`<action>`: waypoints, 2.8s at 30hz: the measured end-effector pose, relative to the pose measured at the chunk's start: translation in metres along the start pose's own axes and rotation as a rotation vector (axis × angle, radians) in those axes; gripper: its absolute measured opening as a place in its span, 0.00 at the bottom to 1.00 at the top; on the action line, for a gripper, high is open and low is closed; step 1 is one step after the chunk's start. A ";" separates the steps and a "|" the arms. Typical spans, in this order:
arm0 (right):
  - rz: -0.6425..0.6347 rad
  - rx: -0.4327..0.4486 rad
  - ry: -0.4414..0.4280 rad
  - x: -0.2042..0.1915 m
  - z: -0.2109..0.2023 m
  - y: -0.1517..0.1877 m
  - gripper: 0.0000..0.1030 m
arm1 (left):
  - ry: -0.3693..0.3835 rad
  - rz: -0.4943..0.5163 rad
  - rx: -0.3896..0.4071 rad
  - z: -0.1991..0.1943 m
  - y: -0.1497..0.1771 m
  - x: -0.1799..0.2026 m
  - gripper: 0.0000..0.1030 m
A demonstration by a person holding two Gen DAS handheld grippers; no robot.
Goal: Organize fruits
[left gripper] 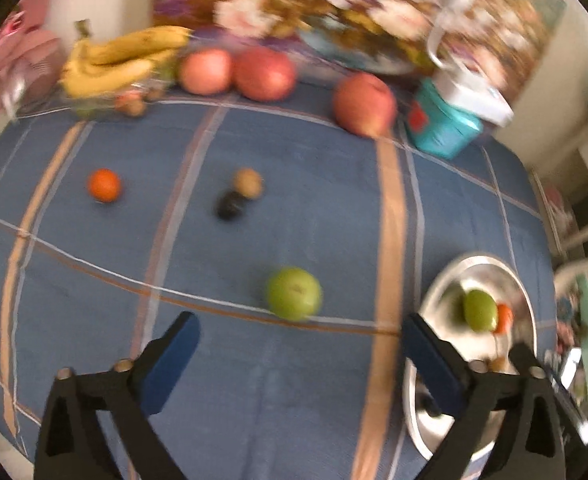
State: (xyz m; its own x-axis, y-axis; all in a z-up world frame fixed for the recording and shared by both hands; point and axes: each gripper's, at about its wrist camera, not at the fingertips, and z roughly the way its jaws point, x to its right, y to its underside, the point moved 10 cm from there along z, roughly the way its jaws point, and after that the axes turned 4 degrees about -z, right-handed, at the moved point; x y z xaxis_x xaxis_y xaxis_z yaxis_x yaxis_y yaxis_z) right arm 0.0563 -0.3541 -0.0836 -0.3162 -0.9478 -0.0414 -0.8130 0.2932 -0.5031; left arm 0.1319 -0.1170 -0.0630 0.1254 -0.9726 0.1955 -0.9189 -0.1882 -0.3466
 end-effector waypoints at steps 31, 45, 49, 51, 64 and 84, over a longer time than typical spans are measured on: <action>-0.228 0.018 -0.156 -0.146 -0.004 0.015 0.97 | -0.115 -0.136 0.134 -0.049 -0.070 -0.141 1.00; -0.288 -0.021 -0.193 -0.203 0.012 0.020 0.97 | -0.030 -0.213 0.085 -0.015 -0.085 -0.173 1.00; -0.291 -0.051 -0.186 -0.208 0.027 0.026 0.97 | -0.022 -0.215 0.058 0.010 -0.083 -0.176 1.00; -0.293 -0.070 -0.183 -0.209 0.037 0.030 0.97 | -0.037 -0.210 0.054 0.021 -0.083 -0.179 1.00; -0.302 -0.142 -0.137 -0.206 0.073 0.047 0.97 | -0.049 -0.188 0.097 0.049 -0.098 -0.186 1.00; -0.308 -0.095 -0.123 -0.210 0.076 0.036 0.64 | 0.033 -0.153 0.056 0.065 -0.104 -0.173 0.69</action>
State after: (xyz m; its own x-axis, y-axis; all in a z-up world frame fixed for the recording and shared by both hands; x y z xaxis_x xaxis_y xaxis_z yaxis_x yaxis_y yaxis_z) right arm 0.1306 -0.1537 -0.1590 0.0079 -0.9999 -0.0069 -0.9046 -0.0042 -0.4262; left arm 0.2298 0.0617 -0.1207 0.2494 -0.9271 0.2797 -0.8674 -0.3423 -0.3611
